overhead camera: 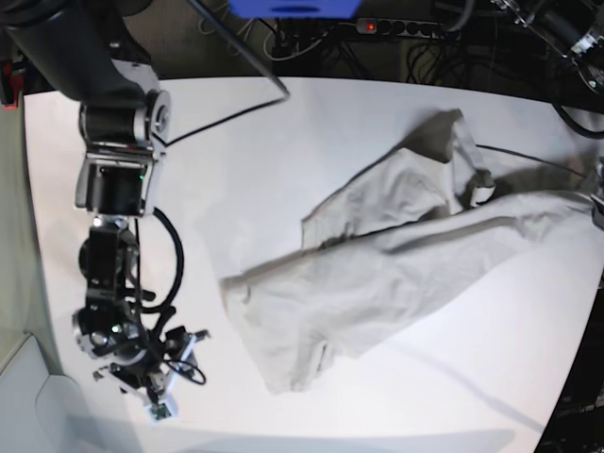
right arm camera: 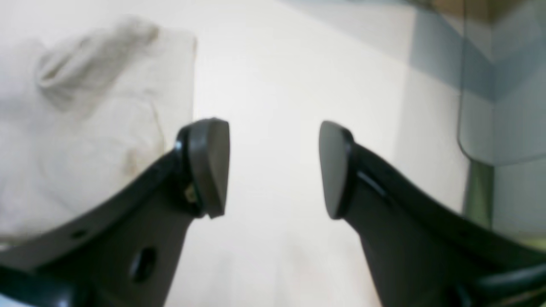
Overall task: Layout the t-shirt on the table in an organized manner, then fold the t-shirt properly
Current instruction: 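Grasp the t-shirt's hem edge with the right gripper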
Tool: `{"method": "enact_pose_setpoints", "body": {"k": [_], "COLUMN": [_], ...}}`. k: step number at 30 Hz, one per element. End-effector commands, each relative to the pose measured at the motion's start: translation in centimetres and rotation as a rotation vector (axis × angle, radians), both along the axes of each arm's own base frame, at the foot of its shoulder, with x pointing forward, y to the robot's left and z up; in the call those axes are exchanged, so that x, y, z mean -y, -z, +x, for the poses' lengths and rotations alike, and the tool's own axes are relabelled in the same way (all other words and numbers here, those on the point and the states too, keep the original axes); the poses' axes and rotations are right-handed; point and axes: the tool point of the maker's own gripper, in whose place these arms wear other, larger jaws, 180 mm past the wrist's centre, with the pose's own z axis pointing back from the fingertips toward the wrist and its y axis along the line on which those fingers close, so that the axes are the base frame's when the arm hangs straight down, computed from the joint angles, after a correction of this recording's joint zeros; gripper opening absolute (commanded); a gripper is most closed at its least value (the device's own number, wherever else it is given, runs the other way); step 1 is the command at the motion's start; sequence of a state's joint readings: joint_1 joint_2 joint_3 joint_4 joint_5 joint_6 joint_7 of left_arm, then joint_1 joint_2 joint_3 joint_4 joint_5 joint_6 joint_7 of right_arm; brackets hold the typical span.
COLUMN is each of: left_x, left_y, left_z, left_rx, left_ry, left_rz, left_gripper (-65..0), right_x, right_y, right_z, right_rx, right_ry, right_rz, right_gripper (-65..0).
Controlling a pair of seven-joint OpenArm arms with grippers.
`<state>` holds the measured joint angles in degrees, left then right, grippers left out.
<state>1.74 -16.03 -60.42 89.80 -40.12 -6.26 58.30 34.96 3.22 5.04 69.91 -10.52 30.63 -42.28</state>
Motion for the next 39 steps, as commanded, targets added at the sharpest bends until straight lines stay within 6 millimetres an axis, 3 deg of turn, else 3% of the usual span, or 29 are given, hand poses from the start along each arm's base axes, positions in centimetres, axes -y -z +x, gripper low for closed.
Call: {"method": "enact_pose_setpoints", "body": {"k": [1, 3, 8, 14, 21, 24, 27, 33, 39], "left_x": [-0.7, -0.7, -0.7, -0.5, 0.0, 0.5, 1.1, 2.6, 3.3], "left_y": [-1.8, -1.8, -2.7, -4.4, -4.2, -4.5, -4.6, -3.6, -1.6], "left_z": [0.6, 0.6, 0.8, 0.8, -1.7, -2.5, -3.7, -5.8, -8.1], "left_rx": [0.044, 0.044, 0.066, 0.090, 0.019, 0.004, -0.028, -0.078, -0.147], "left_ry": [0.000, 0.000, 0.003, 0.014, 0.038, 0.052, 0.072, 0.091, 0.090], "left_rz": [0.037, 0.037, 0.049, 0.097, 0.162, 0.191, 0.224, 0.230, 0.199], "left_gripper": [-8.1, 0.0, 0.0, 0.0, 0.0, 0.0, 0.0, 0.0, 0.0], "right_x": [-1.5, -2.6, -5.5, -11.8, -19.1, -22.0, -23.2, -23.8, -24.1], "right_y": [-2.7, -2.6, -2.5, -1.8, 1.8, 3.4, 5.4, 9.2, 11.1], "right_z": [0.6, -1.2, -6.7, -13.7, -20.9, -23.0, -23.1, -20.5, -18.3], "right_rx": [0.071, 0.063, 0.095, 0.119, 0.010, -0.033, -0.077, -0.157, -0.188], "right_ry": [-0.063, -0.102, -0.179, -0.314, -0.513, -0.595, -0.614, -0.635, -0.651], "right_rz": [-0.009, -0.061, -0.142, -0.087, -0.009, 0.025, 0.054, 0.029, 0.022], "right_gripper": [-31.0, -31.0, -31.0, -31.0, -31.2, -31.3, -31.3, -31.4, -31.4]}}
